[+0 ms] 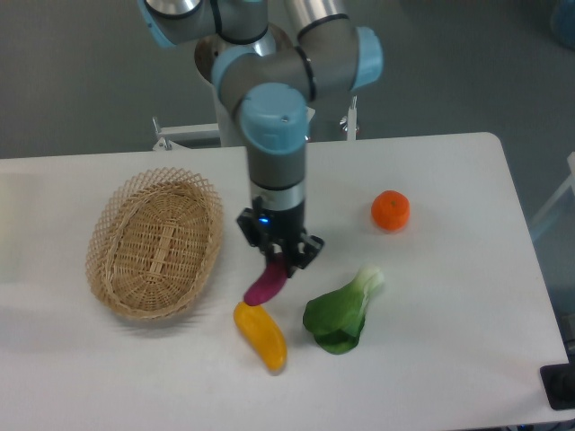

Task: Pick up the sweet potato from the basket
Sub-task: 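Carry the sweet potato over toward the bok choy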

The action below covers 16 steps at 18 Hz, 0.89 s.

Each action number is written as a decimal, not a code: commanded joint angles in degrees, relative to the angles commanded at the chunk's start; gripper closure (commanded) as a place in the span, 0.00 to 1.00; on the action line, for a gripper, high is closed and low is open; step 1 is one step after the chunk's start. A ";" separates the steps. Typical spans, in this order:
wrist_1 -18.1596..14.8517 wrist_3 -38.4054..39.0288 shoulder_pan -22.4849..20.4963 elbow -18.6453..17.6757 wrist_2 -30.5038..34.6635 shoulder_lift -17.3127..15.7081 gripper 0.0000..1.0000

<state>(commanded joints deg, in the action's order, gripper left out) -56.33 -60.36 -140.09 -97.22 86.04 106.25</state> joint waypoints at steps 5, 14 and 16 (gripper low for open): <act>-6.95 -3.88 -2.90 7.73 0.18 4.13 0.68; -7.13 -9.14 -6.15 11.96 1.23 8.09 0.69; -7.04 -12.83 -6.51 12.66 1.32 8.97 0.70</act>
<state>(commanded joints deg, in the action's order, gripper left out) -63.37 -73.20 -146.60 -84.55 87.36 115.22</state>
